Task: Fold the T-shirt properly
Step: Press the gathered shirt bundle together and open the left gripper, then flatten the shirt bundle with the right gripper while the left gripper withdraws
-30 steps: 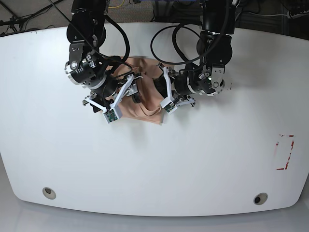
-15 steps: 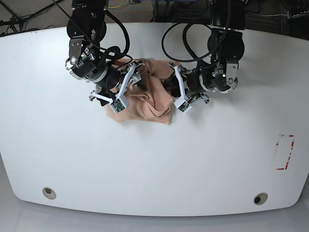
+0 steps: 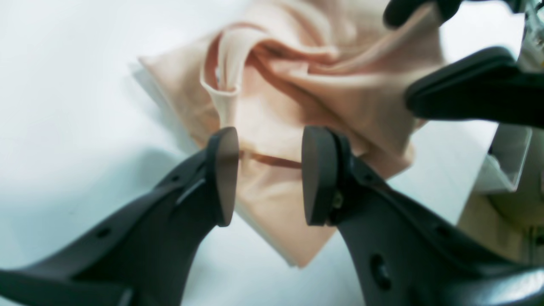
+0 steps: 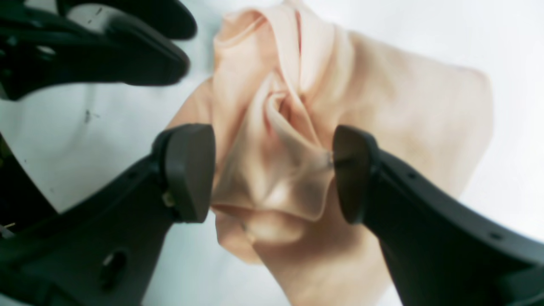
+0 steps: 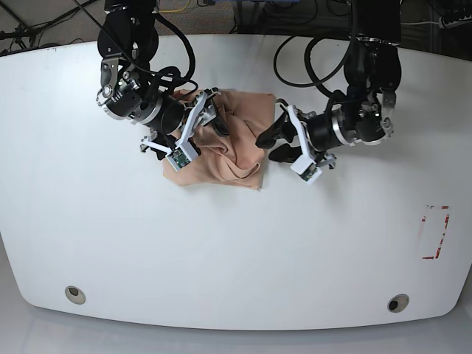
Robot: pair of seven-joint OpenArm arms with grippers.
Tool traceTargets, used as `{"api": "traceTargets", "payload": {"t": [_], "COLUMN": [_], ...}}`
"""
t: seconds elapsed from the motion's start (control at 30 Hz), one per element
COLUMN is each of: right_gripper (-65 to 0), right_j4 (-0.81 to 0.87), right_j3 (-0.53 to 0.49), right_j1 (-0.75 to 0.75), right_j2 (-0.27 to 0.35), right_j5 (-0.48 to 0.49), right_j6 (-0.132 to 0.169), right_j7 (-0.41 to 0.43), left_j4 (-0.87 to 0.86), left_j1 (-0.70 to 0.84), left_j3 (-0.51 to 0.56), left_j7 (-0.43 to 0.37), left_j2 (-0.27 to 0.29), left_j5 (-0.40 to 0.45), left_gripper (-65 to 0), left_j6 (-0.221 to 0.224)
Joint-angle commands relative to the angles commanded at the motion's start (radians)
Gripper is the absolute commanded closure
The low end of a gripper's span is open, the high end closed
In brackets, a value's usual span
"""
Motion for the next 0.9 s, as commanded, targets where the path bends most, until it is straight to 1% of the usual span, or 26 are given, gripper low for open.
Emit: {"api": "traceTargets", "payload": {"t": [0.1,0.17,0.27,0.3,0.33,0.4,0.43,0.47,0.53,0.57,0.6,0.7,0.77,0.9], "right_gripper": [-41.1,-38.5,-31.7,-28.1,-26.6,-21.9,-21.1,-18.9,-16.0,-13.5,-12.0,-3.0,0.0,0.0], "right_j4": [-0.018,-0.025,-0.026,-0.029,-0.032,-0.048,-0.052,-0.06,-0.064,-0.066,-0.064,-0.061,-0.051,-0.035], "right_j3": [0.0,0.0,-0.003,-0.005,-0.011,-0.038,-0.043,-0.055,-0.069,-0.083,-0.089,-0.137,-0.157,-0.163], "right_j1": [0.0,0.002,0.0,0.0,0.0,0.005,0.005,0.006,0.008,0.008,0.008,0.008,0.014,0.041], "right_j2": [0.0,0.0,-0.002,-0.005,-0.006,-0.006,-0.006,-0.006,-0.006,-0.006,-0.008,-0.017,-0.029,-0.058], "right_j5": [0.0,0.0,0.0,0.0,0.0,0.0,0.0,0.0,0.0,0.0,0.0,0.0,0.0,0.003], "right_j6": [0.0,0.0,0.0,0.0,0.0,-0.002,-0.002,-0.002,-0.002,-0.002,-0.002,-0.003,-0.003,-0.003], "right_j7": [0.0,0.0,0.0,0.0,0.0,0.0,0.0,0.0,0.002,0.002,0.002,0.002,0.002,0.002], "left_j4": [0.017,0.018,0.017,0.014,0.012,0.011,0.011,0.011,0.011,0.011,0.011,0.011,0.011,0.011], "left_j1": [0.009,0.017,0.035,0.04,0.041,0.043,0.044,0.051,0.063,0.069,0.071,0.075,0.075,0.077], "left_j3": [-0.078,-0.132,-0.224,-0.273,-0.295,-0.377,-0.391,-0.437,-0.485,-0.522,-0.535,-0.598,-0.612,-0.605], "left_j7": [0.0,0.0,0.0,0.0,0.0,0.0,0.0,0.002,0.002,0.002,0.002,0.002,0.002,0.002], "left_j2": [-0.026,-0.04,-0.068,-0.08,-0.083,-0.087,-0.087,-0.087,-0.089,-0.089,-0.089,-0.094,-0.109,-0.126], "left_j5": [-0.029,-0.048,-0.068,-0.068,-0.064,-0.061,-0.06,-0.06,-0.06,-0.06,-0.06,-0.06,-0.055,-0.031], "left_gripper": [-23.2,-23.2,-23.2,-23.2,-23.2,-23.2,-23.2,-23.2,-23.2,-23.2,-23.2,-23.2,-23.2,-23.2], "left_j6": [0.0,0.0,0.0,0.0,0.0,0.0,0.0,0.0,0.0,0.0,0.0,0.0,0.0,0.0]}}
